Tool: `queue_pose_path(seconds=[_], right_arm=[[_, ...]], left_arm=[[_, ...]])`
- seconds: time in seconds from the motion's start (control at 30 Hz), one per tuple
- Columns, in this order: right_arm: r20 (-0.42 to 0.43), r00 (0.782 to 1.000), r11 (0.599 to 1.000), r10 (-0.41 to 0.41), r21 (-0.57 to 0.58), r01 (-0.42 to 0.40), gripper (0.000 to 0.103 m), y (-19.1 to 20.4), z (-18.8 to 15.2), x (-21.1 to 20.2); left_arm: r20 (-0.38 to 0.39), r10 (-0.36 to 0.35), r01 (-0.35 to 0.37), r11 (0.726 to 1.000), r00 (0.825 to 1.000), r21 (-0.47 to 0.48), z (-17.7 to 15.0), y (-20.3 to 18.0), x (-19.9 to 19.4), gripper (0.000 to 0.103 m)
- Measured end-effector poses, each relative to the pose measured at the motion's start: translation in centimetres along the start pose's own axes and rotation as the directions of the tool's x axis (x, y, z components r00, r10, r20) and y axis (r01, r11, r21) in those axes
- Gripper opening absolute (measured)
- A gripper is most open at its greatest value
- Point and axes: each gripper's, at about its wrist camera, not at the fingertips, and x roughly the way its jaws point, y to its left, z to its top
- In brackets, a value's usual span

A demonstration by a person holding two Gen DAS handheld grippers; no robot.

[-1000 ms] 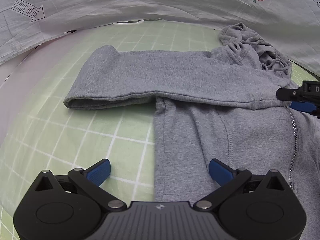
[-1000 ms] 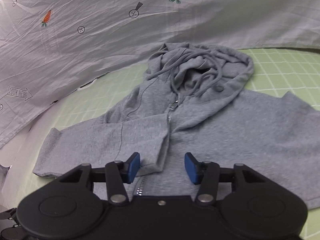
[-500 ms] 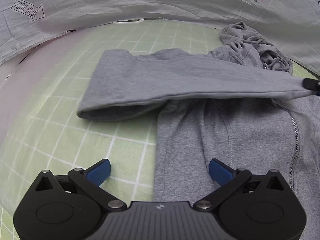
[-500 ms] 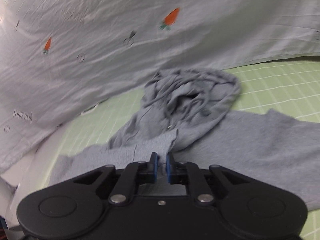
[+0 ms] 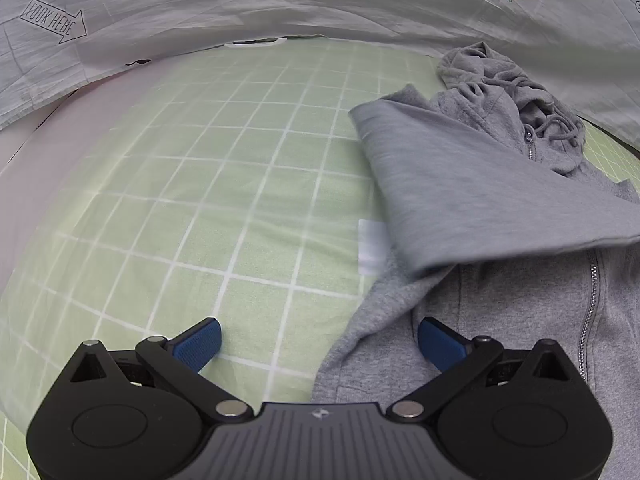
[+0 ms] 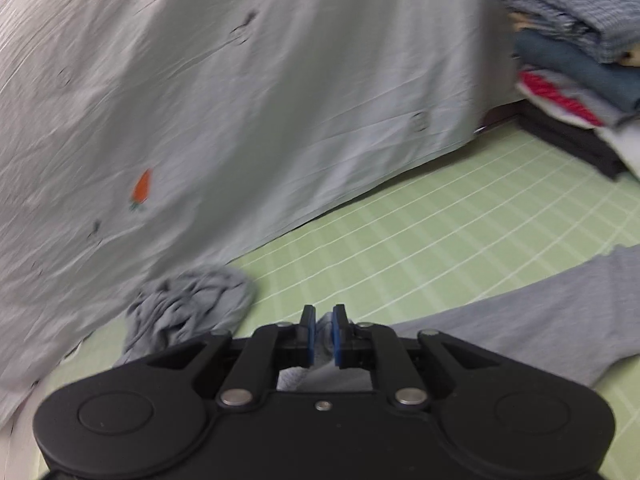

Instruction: Fold clothes

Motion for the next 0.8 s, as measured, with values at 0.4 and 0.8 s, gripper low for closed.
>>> queue_pose_path(seconds=[0.4, 0.8], right_arm=[[0.098, 0.971, 0.97, -0.22, 0.124, 0.207, 0.009, -7.9, 1.7, -2.0], [-0.032, 0.961, 0.948, -0.275, 0.159, 0.276, 0.009, -10.6, -1.3, -0.6]], left_arm=[[-0.005, 0.0, 0.0, 1.0, 1.0, 0.001, 0.0, -0.2, 0.1, 0.103], [-0.045, -0.001, 0.001, 1.0, 0.999, -0.001, 0.8, -0.3, 0.3, 0.103]])
